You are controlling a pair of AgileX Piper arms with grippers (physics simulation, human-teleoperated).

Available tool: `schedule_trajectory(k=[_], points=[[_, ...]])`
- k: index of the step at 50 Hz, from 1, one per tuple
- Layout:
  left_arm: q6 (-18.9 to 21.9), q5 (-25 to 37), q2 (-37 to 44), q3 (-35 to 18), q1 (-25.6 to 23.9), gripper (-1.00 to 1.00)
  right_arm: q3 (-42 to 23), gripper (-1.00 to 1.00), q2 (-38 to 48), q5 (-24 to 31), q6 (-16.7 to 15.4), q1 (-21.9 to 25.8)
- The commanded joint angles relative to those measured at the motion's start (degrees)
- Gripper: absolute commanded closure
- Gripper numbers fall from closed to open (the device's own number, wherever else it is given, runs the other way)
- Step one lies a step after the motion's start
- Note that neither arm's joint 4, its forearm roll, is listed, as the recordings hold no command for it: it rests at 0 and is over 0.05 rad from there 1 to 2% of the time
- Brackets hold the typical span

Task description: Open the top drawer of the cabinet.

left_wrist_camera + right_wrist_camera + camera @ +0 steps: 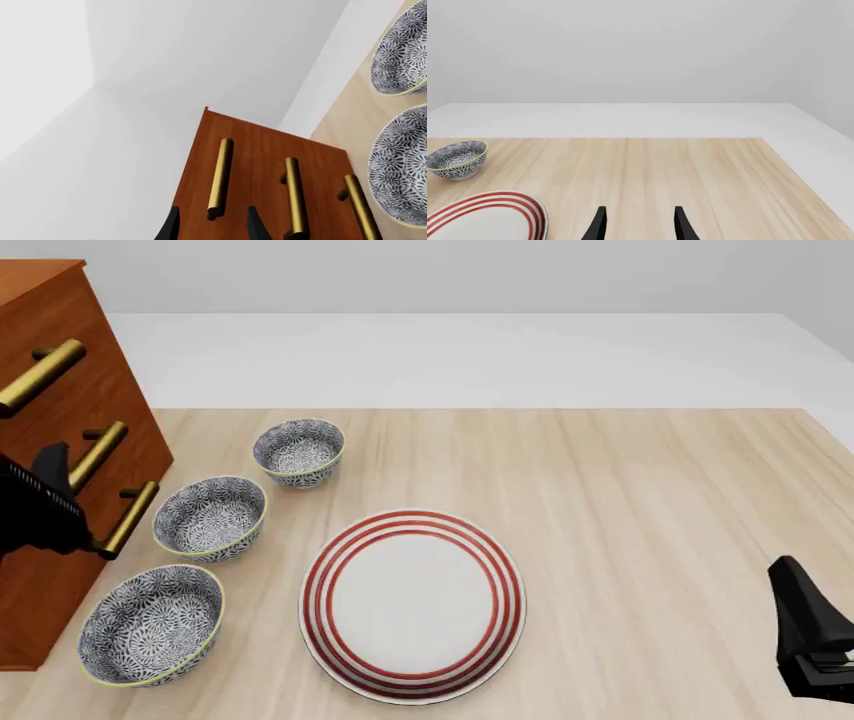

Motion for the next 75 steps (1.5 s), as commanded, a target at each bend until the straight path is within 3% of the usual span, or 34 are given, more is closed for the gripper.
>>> schedule_trajectory(k=[1,10,21,29,31,75], points=[[0.26,-0.15,0.86,-0.57,0.75,-1.0,0.0,-1.0,0.01,0.0,-0.01,0.0],[0.26,-0.9,2.17,-0.81,1.6,-1.0,0.0,-1.0,0.0,0.0,0.0,0.01],[0.56,4.06,2.39,-5.36,2.14,-1.0,0.0,-1.0,0.02,0.0,0.0,0.0],[2.18,2.42,4.88,-4.91,2.64,-1.0,0.0,-1.0,-0.01,0.0,0.0,0.0],[-0.04,4.26,3.64,-6.24,2.84,-1.0,0.0,-1.0,0.0,0.0,0.01,-0.01],[1.6,-1.72,12.27,-5.66,3.96,-1.0,0.0,-1.0,0.0,0.0,0.0,-0.01]])
